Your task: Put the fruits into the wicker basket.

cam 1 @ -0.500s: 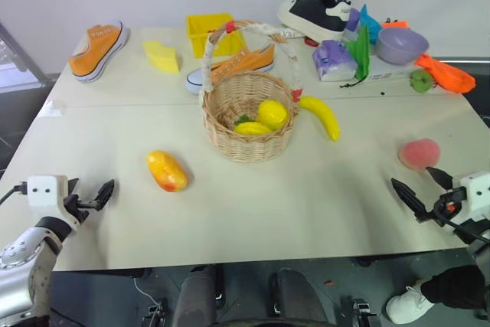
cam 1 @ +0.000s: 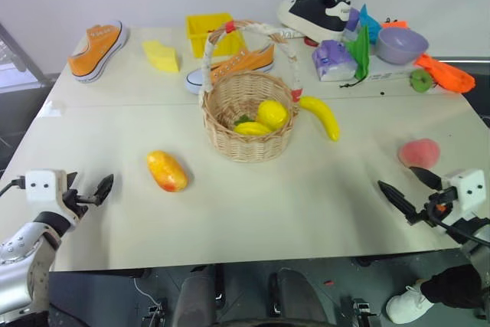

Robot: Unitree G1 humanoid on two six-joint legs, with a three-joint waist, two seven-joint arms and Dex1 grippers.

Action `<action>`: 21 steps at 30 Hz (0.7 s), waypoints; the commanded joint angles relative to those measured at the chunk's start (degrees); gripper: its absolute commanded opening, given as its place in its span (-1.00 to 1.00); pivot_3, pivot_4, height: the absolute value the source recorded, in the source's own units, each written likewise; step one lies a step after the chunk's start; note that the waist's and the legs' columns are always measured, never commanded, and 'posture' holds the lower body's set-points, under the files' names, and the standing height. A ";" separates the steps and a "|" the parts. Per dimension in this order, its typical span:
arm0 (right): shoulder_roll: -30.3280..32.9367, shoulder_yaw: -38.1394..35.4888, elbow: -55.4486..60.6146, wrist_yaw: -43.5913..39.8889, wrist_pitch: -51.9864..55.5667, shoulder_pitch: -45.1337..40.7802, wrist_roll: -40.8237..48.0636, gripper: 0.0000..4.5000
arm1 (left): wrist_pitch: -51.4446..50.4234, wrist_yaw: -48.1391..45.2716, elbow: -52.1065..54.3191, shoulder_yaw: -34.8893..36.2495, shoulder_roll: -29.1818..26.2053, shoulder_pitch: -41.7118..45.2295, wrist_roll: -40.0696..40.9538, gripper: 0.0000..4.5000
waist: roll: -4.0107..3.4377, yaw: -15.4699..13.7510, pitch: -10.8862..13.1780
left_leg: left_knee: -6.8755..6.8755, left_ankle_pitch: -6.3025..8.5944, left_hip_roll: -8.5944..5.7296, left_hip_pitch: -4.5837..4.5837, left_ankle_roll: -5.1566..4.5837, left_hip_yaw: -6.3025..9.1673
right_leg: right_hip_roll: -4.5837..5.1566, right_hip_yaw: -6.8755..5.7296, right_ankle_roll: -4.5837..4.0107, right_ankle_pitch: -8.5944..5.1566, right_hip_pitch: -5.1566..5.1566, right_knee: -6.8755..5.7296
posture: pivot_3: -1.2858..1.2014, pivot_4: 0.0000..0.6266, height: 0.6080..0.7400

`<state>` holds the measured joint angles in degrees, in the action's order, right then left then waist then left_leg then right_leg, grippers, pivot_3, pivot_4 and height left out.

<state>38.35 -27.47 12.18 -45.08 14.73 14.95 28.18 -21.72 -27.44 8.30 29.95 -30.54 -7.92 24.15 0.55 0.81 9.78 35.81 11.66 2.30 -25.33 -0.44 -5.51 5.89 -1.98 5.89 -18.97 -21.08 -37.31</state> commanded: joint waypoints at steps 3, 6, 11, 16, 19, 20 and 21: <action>1.82 3.67 8.47 -1.27 4.53 -3.48 3.51 0.99 | -1.72 -0.30 6.05 -1.42 -0.52 1.07 1.82 1.00 | 0.00 -0.01 0.00 | 0.00 0.00 0.00 0.00 0.00 0.00 | 0.00 0.00 0.00 0.00 0.06 0.00 | 0.03 -0.52 0.90; 1.69 7.33 11.68 -0.70 5.87 -6.22 2.88 0.99 | -4.71 1.29 9.09 -2.87 -1.09 1.86 1.61 1.00 | 0.01 -0.01 0.00 | 0.01 -0.01 0.00 0.00 -0.01 0.00 | -0.02 -0.01 0.01 0.00 0.11 -0.01 | 0.03 -0.52 0.90; 2.38 14.28 15.44 -1.79 6.16 -11.91 1.24 0.99 | -21.60 10.88 25.98 -7.30 -1.64 4.41 3.59 1.00 | 0.09 -0.20 0.04 | 0.11 -0.04 0.00 -0.04 -0.06 0.01 | -0.03 -0.02 0.03 0.02 0.16 -0.02 | 0.03 -0.52 0.90; 2.08 21.66 17.39 -3.97 7.69 -20.17 1.84 0.99 | -44.48 25.05 37.13 -11.40 4.40 16.00 4.91 1.00 | 0.11 -0.25 0.03 | 0.23 -0.09 -0.01 -0.01 -0.16 0.07 | -0.11 -0.06 0.11 0.06 0.28 -0.06 | 0.03 -0.52 0.90; 1.50 23.95 15.49 -6.00 6.65 -23.40 1.61 0.99 | -58.35 32.00 40.55 -13.66 10.64 24.23 2.51 1.00 | 0.27 -0.60 0.01 | 0.39 -0.11 -0.02 -0.03 -0.21 0.22 | -0.25 -0.20 0.40 0.21 0.44 -0.05 | 0.03 -0.52 0.90; 1.33 24.23 14.82 -6.37 6.40 -24.05 1.62 0.99 | -61.69 33.27 41.25 -14.13 12.09 26.12 1.50 1.00 | 0.30 -0.58 -0.01 | 0.39 -0.11 -0.04 -0.03 -0.22 0.24 | -0.29 -0.20 0.49 0.25 0.46 -0.03 | 0.03 -0.52 0.90; 1.18 24.69 14.10 -6.96 6.00 -24.51 1.51 0.99 | -65.56 34.98 42.09 -14.97 13.74 27.99 0.08 1.00 | 0.31 -0.56 0.00 | 0.38 -0.11 -0.04 -0.02 -0.22 0.24 | -0.32 -0.21 0.49 0.24 0.47 -0.02 | 0.03 -0.52 0.90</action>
<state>39.80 -2.58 26.46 -51.20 21.98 -8.95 29.51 -82.27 4.79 47.61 15.17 -17.43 18.93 26.49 0.86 0.24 9.77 36.18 11.54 2.24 -25.35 -0.66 -5.26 5.53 -2.20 6.39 -18.73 -20.61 -37.34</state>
